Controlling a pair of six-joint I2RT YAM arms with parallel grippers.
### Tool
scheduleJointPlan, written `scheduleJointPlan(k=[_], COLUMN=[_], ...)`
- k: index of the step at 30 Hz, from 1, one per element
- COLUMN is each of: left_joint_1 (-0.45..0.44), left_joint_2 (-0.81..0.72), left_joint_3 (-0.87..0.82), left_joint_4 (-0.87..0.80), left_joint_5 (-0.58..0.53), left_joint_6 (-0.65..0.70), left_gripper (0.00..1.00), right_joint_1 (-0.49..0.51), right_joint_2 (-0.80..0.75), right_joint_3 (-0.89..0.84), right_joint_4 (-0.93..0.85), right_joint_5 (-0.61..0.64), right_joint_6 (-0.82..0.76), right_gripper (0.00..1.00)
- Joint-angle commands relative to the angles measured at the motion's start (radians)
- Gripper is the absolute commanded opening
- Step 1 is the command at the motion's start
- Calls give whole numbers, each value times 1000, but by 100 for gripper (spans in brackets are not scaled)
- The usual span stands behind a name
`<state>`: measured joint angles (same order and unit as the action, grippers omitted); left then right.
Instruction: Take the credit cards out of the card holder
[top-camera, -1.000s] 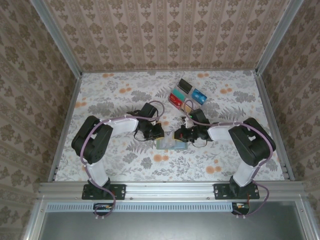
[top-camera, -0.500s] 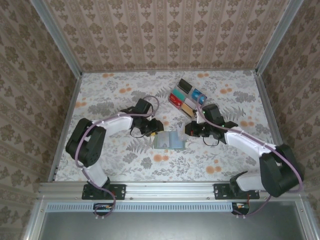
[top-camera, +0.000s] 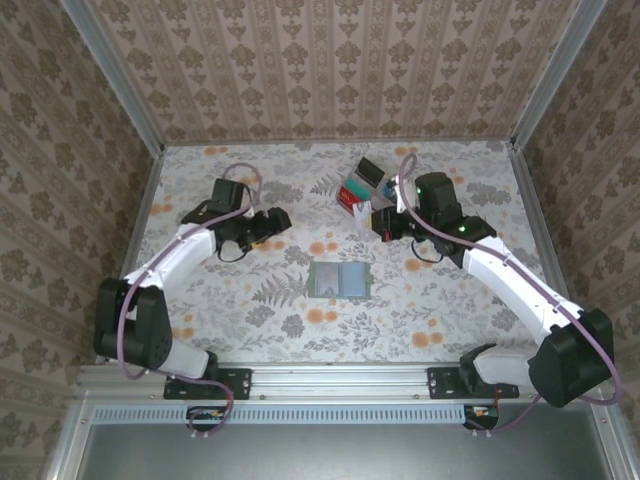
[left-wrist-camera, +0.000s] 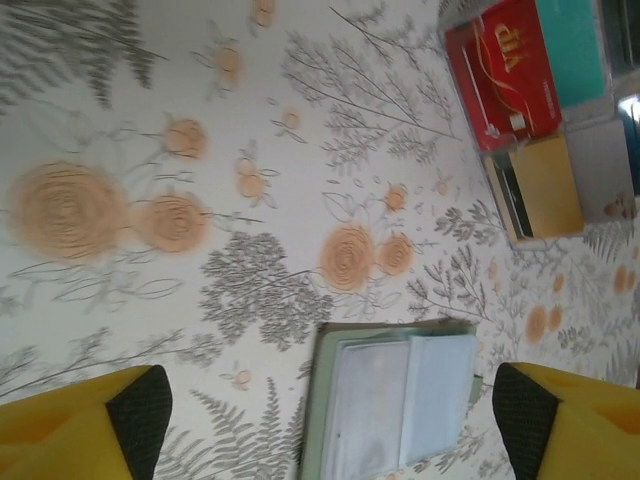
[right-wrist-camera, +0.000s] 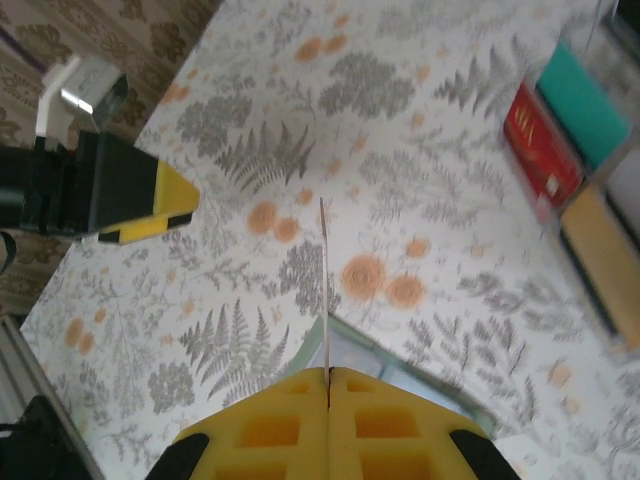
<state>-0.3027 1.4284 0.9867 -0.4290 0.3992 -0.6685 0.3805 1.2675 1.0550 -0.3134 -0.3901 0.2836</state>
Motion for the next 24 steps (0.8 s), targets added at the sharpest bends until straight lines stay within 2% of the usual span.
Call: scheduleJointPlan(k=[1, 3, 5, 11, 16, 21, 24], left_joint_1=[25, 33, 34, 33, 33, 34, 34], left_joint_2=[-60, -83, -96, -94, -61, -43, -33], left_joint_3=[-55, -75, -85, -61, -13, -2, -6], left_joint_4=[-62, -60, -55, -54, -83, -81, -70], left_joint_5=[-42, -58, -68, -82, -85, -95, -88], left_joint_6=[50, 51, 52, 40, 66, 94, 95], left_gripper=[95, 100, 100, 100, 100, 100, 100], right_joint_1=[-18, -33, -44, -61, -68, -73, -73], right_joint_2=[36, 68, 109, 256, 392, 519, 585], right_joint_3=[113, 178, 253, 445, 582, 695, 744], right_joint_4=[-84, -138, -216, -397, -486, -597, -645], right_joint_5=[21, 8, -7, 92, 190, 213, 223], right_joint_6=[-118, -180, -283, -548, -682, -823, -856], right_gripper=[0, 0, 0, 0, 0, 0, 0])
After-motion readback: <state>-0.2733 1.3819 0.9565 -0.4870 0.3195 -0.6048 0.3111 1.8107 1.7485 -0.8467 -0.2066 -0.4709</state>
